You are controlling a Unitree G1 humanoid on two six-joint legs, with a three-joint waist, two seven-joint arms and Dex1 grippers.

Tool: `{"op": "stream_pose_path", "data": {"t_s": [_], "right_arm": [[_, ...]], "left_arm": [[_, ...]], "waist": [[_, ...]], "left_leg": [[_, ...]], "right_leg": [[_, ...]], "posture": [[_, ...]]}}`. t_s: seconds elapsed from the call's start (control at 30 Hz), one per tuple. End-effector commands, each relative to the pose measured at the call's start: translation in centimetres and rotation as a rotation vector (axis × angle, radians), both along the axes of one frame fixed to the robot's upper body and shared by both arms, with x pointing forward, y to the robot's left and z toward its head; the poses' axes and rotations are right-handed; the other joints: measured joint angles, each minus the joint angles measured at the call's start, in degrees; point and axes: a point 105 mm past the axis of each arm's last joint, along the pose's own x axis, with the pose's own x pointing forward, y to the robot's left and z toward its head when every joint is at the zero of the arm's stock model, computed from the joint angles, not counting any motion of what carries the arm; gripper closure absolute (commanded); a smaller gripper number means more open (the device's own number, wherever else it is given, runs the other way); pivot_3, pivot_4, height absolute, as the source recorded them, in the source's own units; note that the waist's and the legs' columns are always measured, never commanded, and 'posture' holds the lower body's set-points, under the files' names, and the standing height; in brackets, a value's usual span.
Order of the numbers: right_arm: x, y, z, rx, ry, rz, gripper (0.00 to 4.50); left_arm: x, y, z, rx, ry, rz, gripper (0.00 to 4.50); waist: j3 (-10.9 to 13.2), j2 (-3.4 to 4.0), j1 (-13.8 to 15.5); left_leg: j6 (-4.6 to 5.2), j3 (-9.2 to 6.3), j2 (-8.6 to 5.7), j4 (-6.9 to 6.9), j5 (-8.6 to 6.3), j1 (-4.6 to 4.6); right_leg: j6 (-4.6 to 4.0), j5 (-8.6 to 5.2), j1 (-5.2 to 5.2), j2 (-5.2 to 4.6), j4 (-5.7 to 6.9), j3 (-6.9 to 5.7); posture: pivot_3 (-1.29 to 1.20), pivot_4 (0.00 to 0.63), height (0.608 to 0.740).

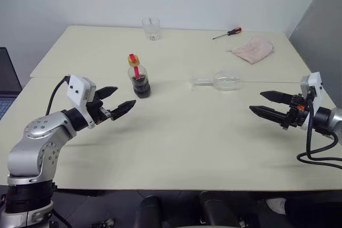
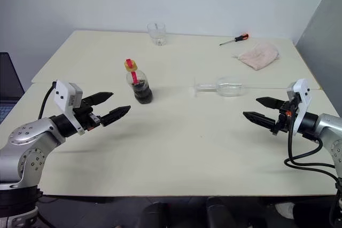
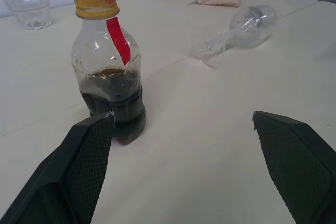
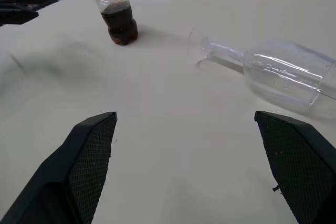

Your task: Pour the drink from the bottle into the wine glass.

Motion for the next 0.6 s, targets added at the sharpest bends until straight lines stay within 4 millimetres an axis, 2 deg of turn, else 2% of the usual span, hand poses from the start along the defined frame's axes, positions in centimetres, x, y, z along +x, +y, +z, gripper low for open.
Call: {"op": "stream_pose_path", "data": {"t_s": [0.03,0.13,0.43,0.53,0.6], "right_arm": [[-0.4,0.4,1.8,0.007,-0.059,0.030,0.00],[-0.5,0.8,1.7,0.011,-0.059,0.037,0.00],[-1.3,1.6,1.9,0.017,-0.065,0.075,0.00],[-1.6,3.2,2.1,0.033,-0.073,0.124,0.00],[-2.2,4.5,2.1,0.038,-0.075,0.171,0.00]], "left_arm": [[0.3,0.3,1.2,0.009,-0.049,0.031,0.03],[0.5,0.3,1.5,-0.032,-0.058,0.037,0.03],[0.6,1.4,1.1,-0.007,-0.061,0.048,0.03],[2.5,2.2,0.9,-0.025,-0.130,0.163,0.03],[3.6,1.8,0.3,-0.036,-0.158,0.206,0.03]], "waist": [[0.0,0.00,0.0],[0.0,0.00,0.1],[0.0,0.00,0.1],[0.0,0.01,0.3],[0.0,0.00,0.5]], "left_leg": [[0.00,0.00,0.00,0.00,0.00,0.00],[0.00,0.00,0.00,0.01,0.00,0.04],[0.00,0.00,0.01,0.01,0.00,0.04],[0.00,-0.01,0.00,0.03,0.00,0.11],[0.00,-0.03,-0.01,0.04,0.00,0.21]], "right_leg": [[0.00,0.00,0.00,0.00,0.00,0.00],[0.00,0.00,0.08,0.00,-0.02,0.00],[0.00,-0.01,0.10,-0.01,-0.05,0.00],[0.00,0.00,0.17,-0.01,-0.05,-0.01],[0.01,0.00,0.30,-0.02,-0.04,-0.05]], "posture": [[0.00,0.150,0.740],[0.00,0.150,0.740],[0.00,0.150,0.740],[0.00,0.150,0.740],[0.00,0.150,0.740]]}}
